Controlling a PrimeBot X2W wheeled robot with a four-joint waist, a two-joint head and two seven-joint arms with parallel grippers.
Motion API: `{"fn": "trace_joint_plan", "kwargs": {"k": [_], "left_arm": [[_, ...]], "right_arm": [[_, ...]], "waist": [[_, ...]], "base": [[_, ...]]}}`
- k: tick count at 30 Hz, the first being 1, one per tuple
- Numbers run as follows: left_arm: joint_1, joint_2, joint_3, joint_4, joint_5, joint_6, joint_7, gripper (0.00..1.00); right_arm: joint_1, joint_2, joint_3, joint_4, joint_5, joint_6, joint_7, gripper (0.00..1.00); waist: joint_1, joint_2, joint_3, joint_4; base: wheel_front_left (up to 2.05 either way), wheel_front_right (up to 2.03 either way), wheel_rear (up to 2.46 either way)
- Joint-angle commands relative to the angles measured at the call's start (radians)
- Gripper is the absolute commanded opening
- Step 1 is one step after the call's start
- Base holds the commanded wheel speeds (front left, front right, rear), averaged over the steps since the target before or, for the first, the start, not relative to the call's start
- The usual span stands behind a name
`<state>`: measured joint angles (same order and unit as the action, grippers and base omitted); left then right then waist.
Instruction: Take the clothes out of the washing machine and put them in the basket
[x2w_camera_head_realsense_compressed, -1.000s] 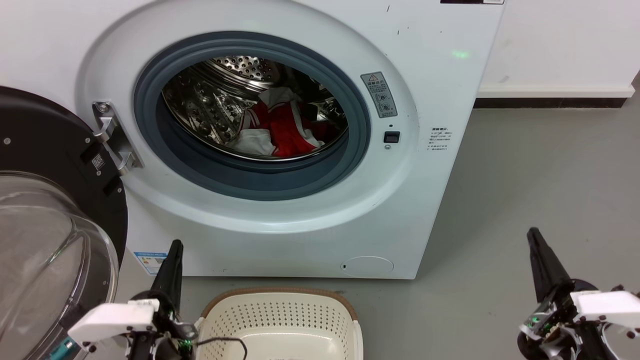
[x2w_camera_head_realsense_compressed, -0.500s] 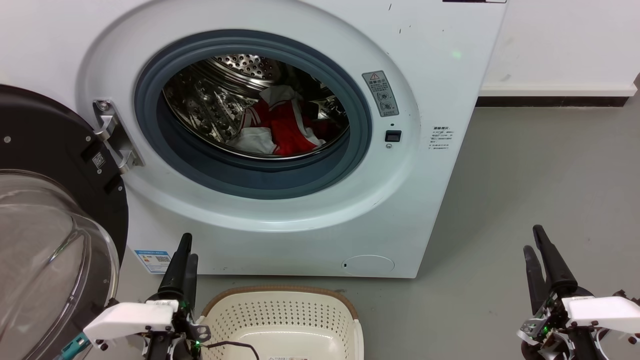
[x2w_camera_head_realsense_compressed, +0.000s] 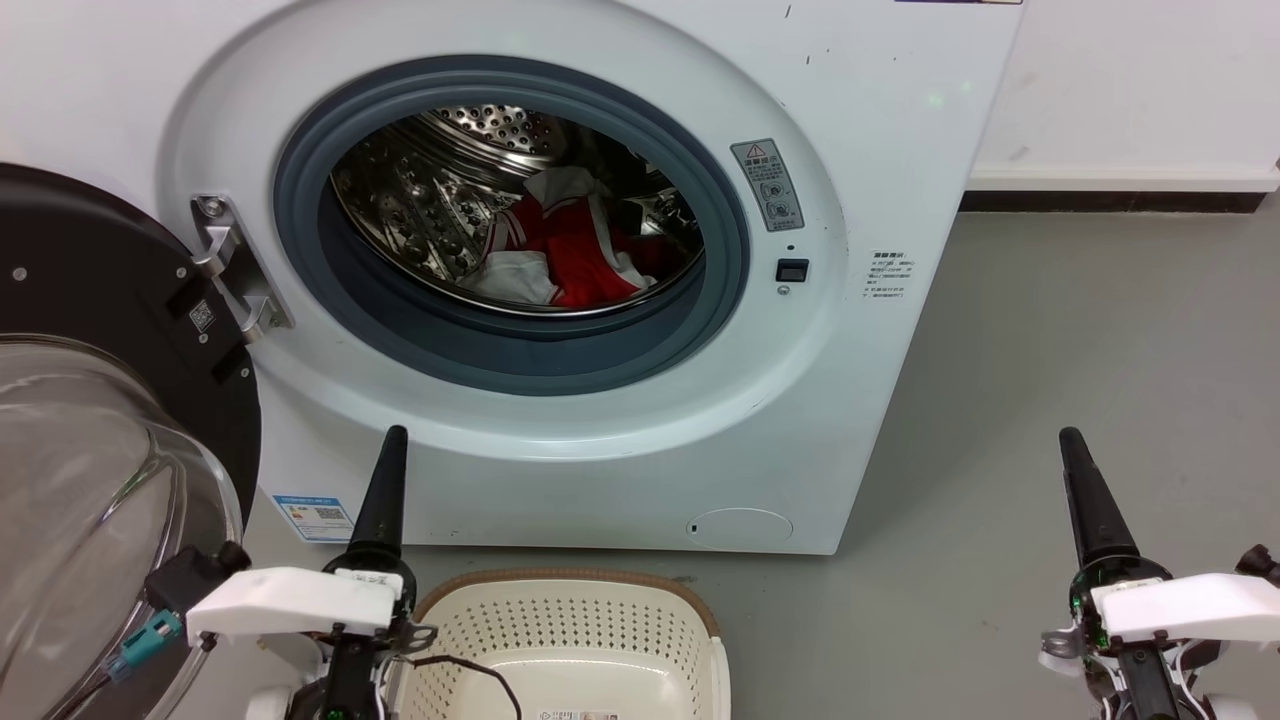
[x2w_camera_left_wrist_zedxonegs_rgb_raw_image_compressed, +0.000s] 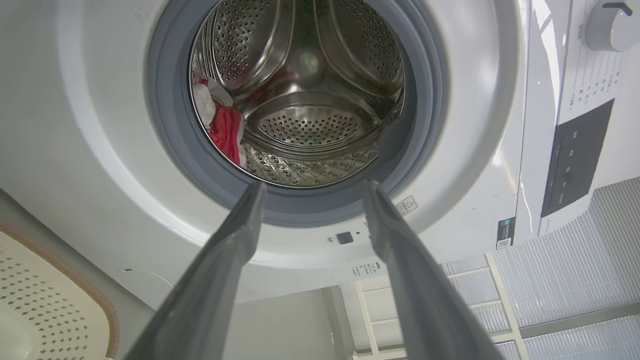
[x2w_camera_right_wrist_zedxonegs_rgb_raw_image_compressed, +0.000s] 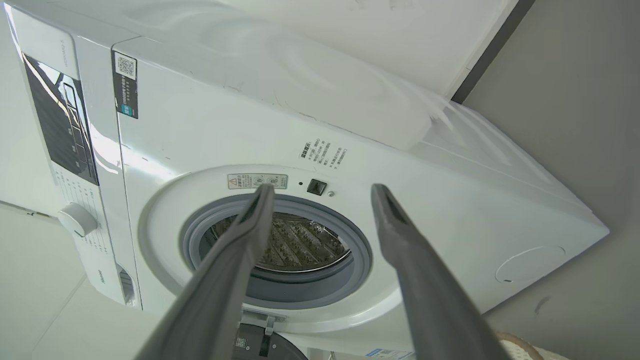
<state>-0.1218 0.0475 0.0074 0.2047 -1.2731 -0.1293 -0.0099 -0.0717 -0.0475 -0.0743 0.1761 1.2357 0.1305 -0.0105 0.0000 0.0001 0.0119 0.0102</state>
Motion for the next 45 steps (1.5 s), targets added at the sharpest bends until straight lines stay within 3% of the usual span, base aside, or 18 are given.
{"fn": "trace_joint_plan", "kwargs": {"k": [1, 19, 45], "left_arm": [[-0.030, 0.002, -0.006, -0.021, 0.028, -0.001, -0.008, 1.00], [-0.056, 0.003, -0.065, -0.018, 0.371, -0.002, -0.073, 1.00], [-0.078, 0.003, -0.106, 0.035, 0.755, 0.015, -0.147, 1.00]], "right_arm": [[-0.017, -0.004, 0.003, -0.023, -0.029, 0.000, -0.008, 1.00], [0.003, -0.004, 0.009, -0.055, -0.428, 0.000, -0.072, 1.00], [0.014, -0.005, 0.019, -0.023, -0.792, 0.000, -0.148, 1.00]], "waist": [[0.0000, -0.0001, 0.000, 0.000], [0.0000, -0.0001, 0.000, 0.003], [0.0000, -0.0001, -0.006, 0.007]], "base": [[0.00, 0.00, 0.00], [0.00, 0.00, 0.00], [0.00, 0.00, 0.00]]}}
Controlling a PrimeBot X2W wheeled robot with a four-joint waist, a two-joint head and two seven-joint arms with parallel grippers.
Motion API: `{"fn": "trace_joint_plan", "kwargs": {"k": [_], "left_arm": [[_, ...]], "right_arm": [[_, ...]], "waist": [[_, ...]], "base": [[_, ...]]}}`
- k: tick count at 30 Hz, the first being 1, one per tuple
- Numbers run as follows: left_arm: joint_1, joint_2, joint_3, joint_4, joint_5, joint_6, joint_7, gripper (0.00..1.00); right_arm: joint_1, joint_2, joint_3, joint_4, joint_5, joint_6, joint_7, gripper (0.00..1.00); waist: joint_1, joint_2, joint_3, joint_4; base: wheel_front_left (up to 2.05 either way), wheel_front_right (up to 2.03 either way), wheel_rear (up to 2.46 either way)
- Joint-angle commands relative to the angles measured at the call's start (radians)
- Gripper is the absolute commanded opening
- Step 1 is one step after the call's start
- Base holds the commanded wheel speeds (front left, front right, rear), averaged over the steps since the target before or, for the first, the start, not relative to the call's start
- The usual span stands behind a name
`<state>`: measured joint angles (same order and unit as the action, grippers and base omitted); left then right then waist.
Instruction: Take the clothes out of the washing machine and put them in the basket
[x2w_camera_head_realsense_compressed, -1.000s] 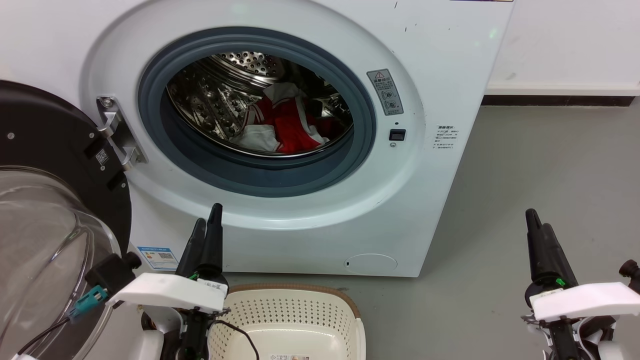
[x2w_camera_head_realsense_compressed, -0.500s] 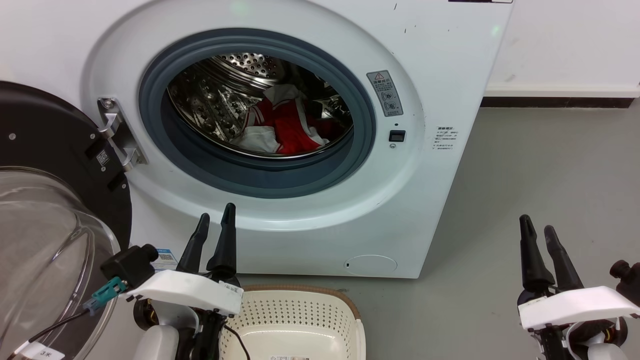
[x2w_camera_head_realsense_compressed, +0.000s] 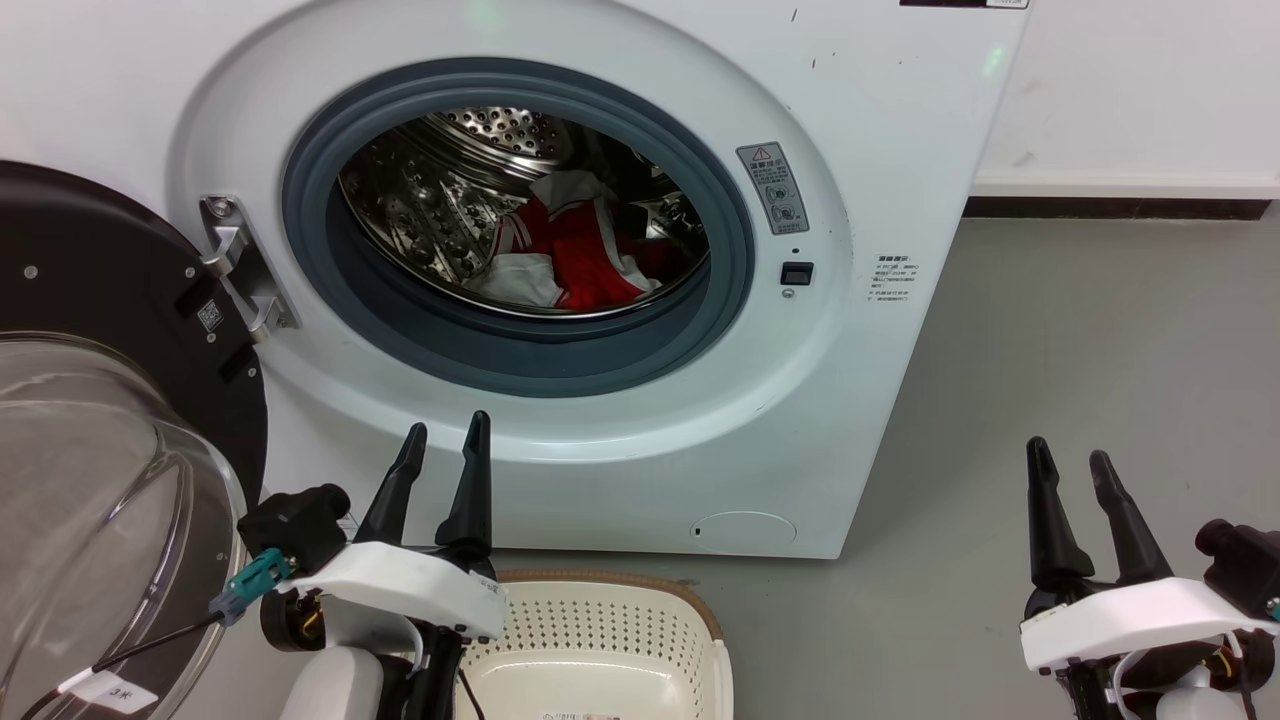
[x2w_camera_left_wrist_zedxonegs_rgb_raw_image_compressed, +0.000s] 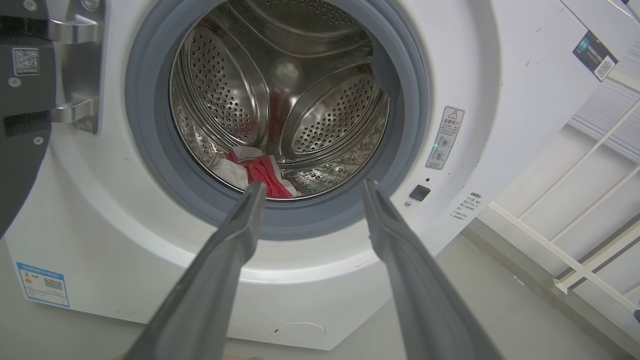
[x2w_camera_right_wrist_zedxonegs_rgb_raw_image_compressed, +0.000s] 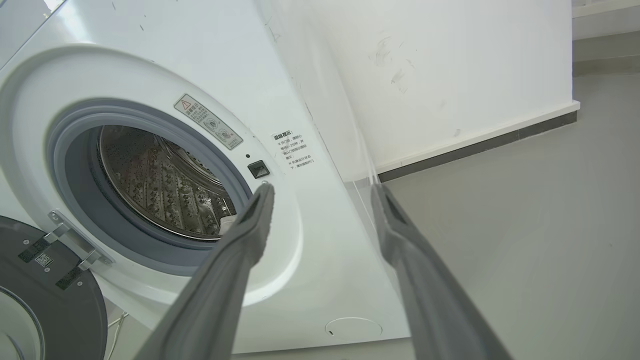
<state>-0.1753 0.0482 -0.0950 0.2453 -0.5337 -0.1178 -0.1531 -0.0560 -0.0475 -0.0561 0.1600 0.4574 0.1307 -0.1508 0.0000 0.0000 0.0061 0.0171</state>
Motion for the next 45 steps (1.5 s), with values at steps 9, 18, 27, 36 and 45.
{"fn": "trace_joint_plan", "kwargs": {"k": [9, 18, 27, 36, 45], "left_arm": [[-0.023, 0.003, -0.015, 0.006, 0.110, 0.009, -0.027, 1.00], [-0.028, 0.003, -0.027, 0.021, 0.192, 0.013, -0.048, 1.00], [-0.036, 0.003, -0.036, 0.035, 0.270, 0.013, -0.066, 1.00], [-0.042, 0.003, -0.042, 0.050, 0.326, 0.016, -0.083, 1.00], [-0.046, 0.003, -0.047, 0.061, 0.375, 0.022, -0.099, 1.00]], "right_arm": [[0.000, -0.005, 0.000, 0.001, -0.119, 0.000, -0.029, 1.00], [-0.004, -0.005, 0.001, -0.004, -0.195, 0.000, -0.050, 1.00], [-0.005, -0.005, 0.005, 0.002, -0.267, 0.000, -0.070, 1.00], [-0.008, -0.005, 0.007, 0.013, -0.325, 0.000, -0.085, 1.00], [-0.009, -0.005, 0.008, 0.011, -0.382, 0.000, -0.101, 1.00]], "waist": [[0.0000, 0.0000, -0.003, 0.003], [0.0000, 0.0000, 0.000, 0.008], [0.0000, 0.0000, 0.003, 0.013], [0.0000, 0.0000, 0.005, 0.016], [0.0000, 0.0000, 0.006, 0.019]], "base": [[0.00, 0.00, 0.00], [0.00, 0.00, 0.00], [0.00, 0.00, 0.00], [0.00, 0.00, 0.00], [0.00, 0.00, 0.00]]}}
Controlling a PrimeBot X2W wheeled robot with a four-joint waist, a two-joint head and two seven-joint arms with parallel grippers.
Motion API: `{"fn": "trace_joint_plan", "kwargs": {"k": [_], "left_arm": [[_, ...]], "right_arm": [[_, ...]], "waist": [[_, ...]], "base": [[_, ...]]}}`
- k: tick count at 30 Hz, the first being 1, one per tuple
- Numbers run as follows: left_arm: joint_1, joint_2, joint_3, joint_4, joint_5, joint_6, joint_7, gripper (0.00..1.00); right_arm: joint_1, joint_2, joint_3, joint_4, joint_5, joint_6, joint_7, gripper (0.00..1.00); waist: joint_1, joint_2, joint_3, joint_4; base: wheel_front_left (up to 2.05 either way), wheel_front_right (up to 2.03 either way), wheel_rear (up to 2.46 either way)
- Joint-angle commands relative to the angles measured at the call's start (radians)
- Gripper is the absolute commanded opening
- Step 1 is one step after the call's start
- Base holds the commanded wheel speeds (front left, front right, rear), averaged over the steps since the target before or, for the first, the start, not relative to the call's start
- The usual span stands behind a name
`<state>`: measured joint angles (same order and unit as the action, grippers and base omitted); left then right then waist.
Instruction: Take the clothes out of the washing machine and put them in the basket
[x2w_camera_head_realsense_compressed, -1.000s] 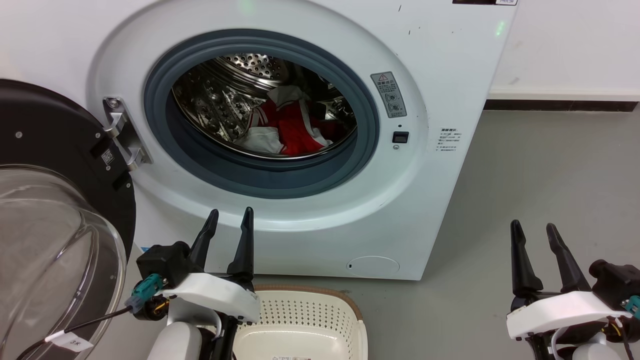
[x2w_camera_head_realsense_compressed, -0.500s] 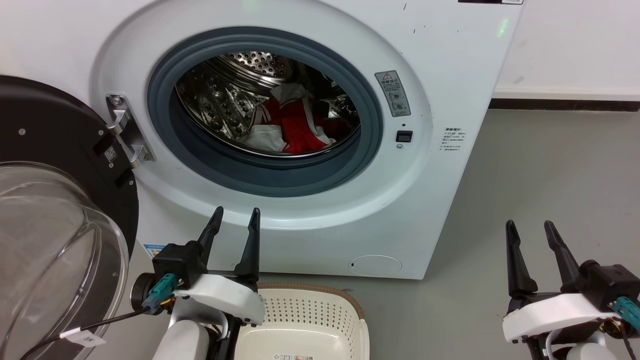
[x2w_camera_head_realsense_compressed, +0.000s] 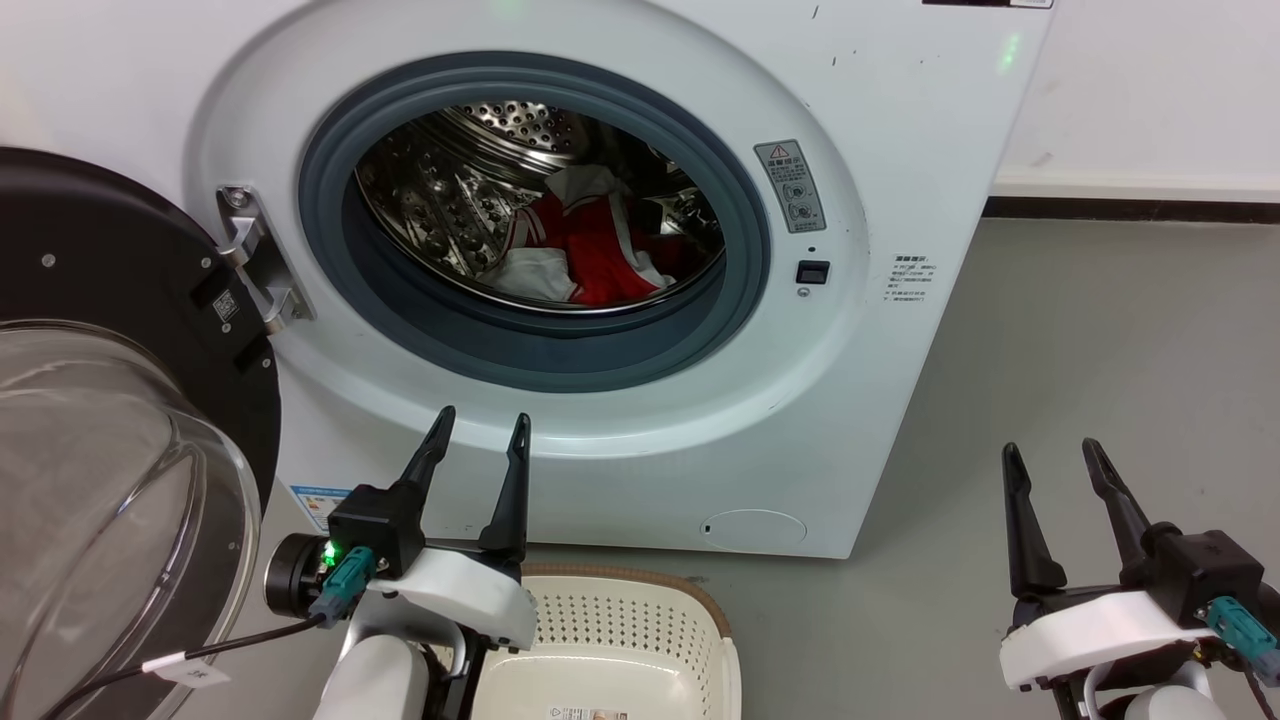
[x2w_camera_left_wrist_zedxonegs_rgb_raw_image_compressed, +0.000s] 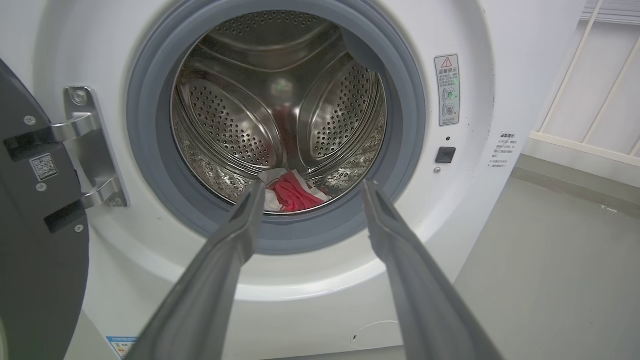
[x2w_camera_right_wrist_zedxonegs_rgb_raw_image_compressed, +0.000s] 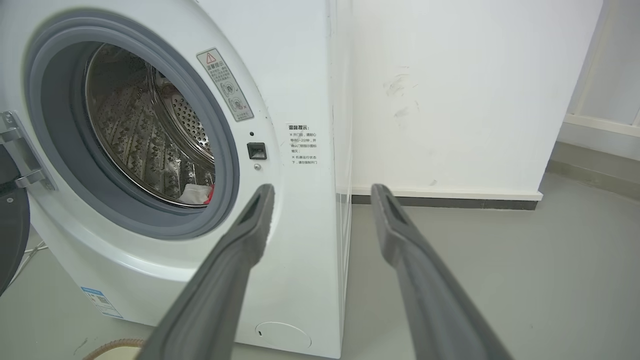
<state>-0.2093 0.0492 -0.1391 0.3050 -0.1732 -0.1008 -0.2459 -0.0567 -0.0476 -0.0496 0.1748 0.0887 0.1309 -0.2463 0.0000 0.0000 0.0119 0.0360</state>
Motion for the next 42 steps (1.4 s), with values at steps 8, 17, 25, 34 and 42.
{"fn": "trace_joint_plan", "kwargs": {"k": [8, 17, 25, 34, 42], "left_arm": [[-0.016, 0.002, -0.007, 0.016, 0.048, 0.008, -0.021, 1.00], [-0.014, 0.002, -0.009, 0.025, 0.029, 0.012, -0.020, 1.00], [-0.013, 0.002, -0.007, 0.029, 0.029, 0.014, -0.020, 1.00], [-0.042, 0.002, -0.005, 0.030, 0.037, 0.019, -0.020, 1.00], [-0.163, 0.002, 0.005, 0.077, 0.034, 0.024, -0.020, 1.00]], "right_arm": [[-0.004, -0.005, 0.002, -0.007, -0.055, 0.000, -0.019, 1.00], [-0.005, -0.005, 0.001, -0.002, -0.036, 0.000, -0.019, 1.00], [-0.005, -0.005, -0.002, 0.000, -0.031, 0.000, -0.019, 1.00], [-0.020, -0.004, -0.001, -0.012, -0.027, 0.000, -0.019, 1.00], [-0.069, -0.004, 0.024, -0.063, -0.021, 0.000, -0.014, 1.00]], "waist": [[0.0000, 0.0000, 0.003, 0.004], [0.0000, 0.0000, 0.003, 0.005], [0.0000, 0.0000, 0.004, 0.004], [0.0000, 0.0000, 0.033, 0.007], [0.0000, 0.0000, 0.156, -0.019]], "base": [[0.00, 0.00, 0.00], [0.00, 0.00, 0.00], [0.00, 0.00, 0.00], [0.00, 0.00, 0.00], [0.00, 0.00, 0.00]]}}
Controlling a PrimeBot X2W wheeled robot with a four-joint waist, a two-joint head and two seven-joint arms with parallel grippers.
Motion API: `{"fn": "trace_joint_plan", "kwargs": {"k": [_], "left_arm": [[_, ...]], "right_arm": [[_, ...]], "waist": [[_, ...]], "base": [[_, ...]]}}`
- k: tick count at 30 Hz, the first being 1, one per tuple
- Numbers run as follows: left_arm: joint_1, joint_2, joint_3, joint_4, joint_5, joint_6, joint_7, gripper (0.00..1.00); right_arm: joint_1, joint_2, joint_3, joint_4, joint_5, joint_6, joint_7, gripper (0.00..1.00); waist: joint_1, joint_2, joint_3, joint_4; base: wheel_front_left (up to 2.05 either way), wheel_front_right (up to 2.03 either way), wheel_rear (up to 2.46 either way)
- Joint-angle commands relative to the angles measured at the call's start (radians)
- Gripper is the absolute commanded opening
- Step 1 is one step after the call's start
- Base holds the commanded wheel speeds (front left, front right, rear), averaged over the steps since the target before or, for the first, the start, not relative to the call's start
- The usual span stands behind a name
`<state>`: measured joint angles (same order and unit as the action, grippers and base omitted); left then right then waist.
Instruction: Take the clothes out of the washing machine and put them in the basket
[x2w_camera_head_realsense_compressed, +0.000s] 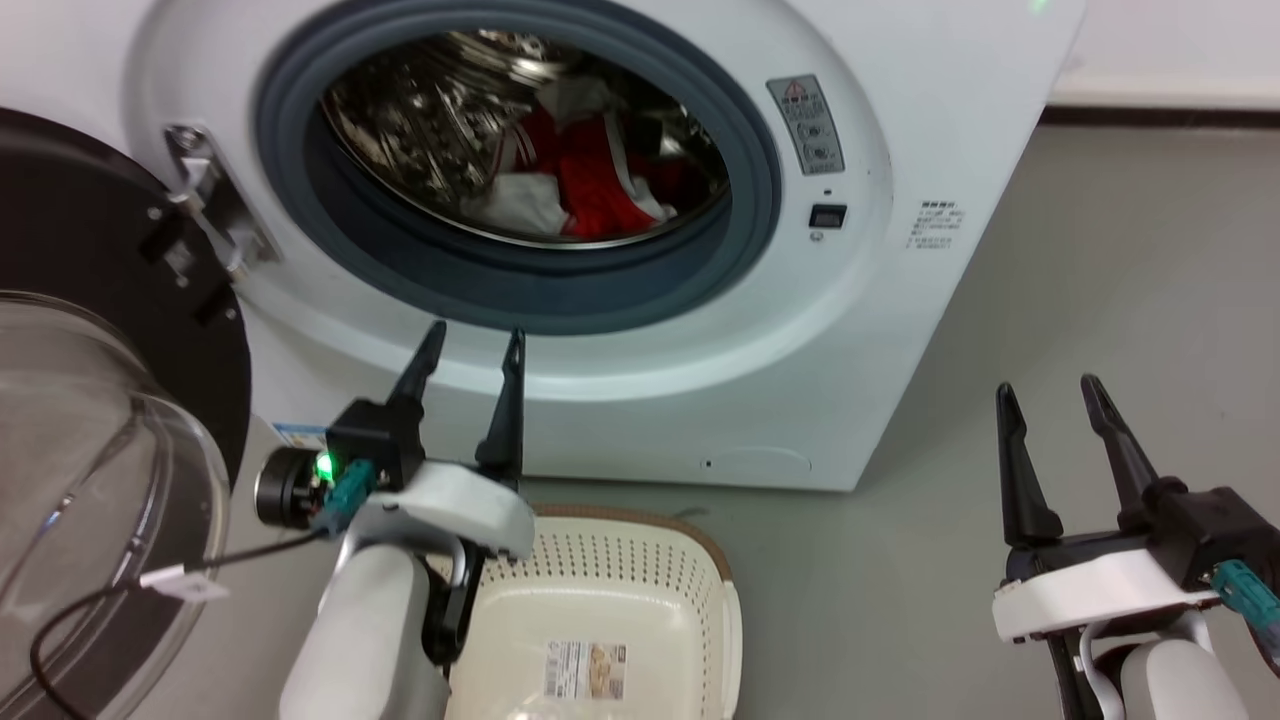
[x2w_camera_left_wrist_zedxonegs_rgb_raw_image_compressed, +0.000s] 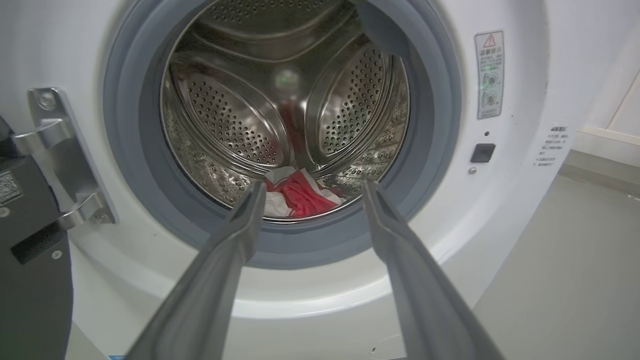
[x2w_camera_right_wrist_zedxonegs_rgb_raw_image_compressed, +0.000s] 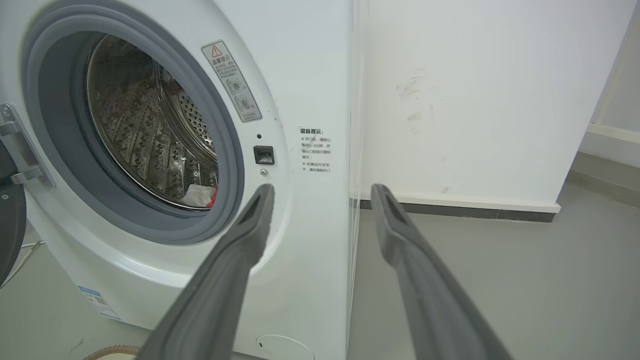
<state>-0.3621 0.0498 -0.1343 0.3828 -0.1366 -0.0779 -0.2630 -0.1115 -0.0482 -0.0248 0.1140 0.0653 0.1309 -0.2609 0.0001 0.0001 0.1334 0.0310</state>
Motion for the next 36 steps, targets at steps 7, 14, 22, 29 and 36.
{"fn": "trace_joint_plan", "kwargs": {"k": [7, 14, 22, 29, 36], "left_arm": [[-0.174, 0.014, 0.025, 0.087, 0.001, -0.009, -0.003, 1.00], [-0.346, 0.028, 0.048, 0.201, -0.016, -0.023, -0.003, 1.00], [-0.557, 0.060, 0.055, 0.396, -0.032, -0.033, -0.001, 1.00], [-0.733, 0.101, 0.057, 0.584, -0.045, -0.040, 0.046, 1.00], [-0.872, 0.156, 0.059, 0.721, -0.052, -0.040, 0.133, 1.00]], "right_arm": [[-0.072, -0.003, 0.024, -0.043, 0.012, 0.000, 0.002, 1.00], [-0.119, -0.003, 0.058, -0.060, 0.030, 0.000, -0.001, 1.00], [-0.150, -0.002, 0.106, -0.071, 0.043, 0.000, -0.004, 1.00], [-0.169, -0.002, 0.180, -0.059, 0.071, 0.000, -0.005, 1.00], [-0.178, -0.002, 0.228, -0.070, 0.100, 0.000, -0.004, 1.00]], "waist": [[-0.0001, -0.0001, 0.170, -0.060], [-0.0001, -0.0001, 0.268, -0.105], [-0.0001, -0.0001, 0.354, -0.145], [-0.0001, -0.0001, 0.412, -0.198], [-0.0001, -0.0001, 0.457, -0.256]], "base": [[0.00, 0.00, 0.00], [0.00, 0.00, 0.00], [0.00, 0.00, 0.00], [0.00, 0.00, 0.00], [0.00, 0.00, 0.00]]}}
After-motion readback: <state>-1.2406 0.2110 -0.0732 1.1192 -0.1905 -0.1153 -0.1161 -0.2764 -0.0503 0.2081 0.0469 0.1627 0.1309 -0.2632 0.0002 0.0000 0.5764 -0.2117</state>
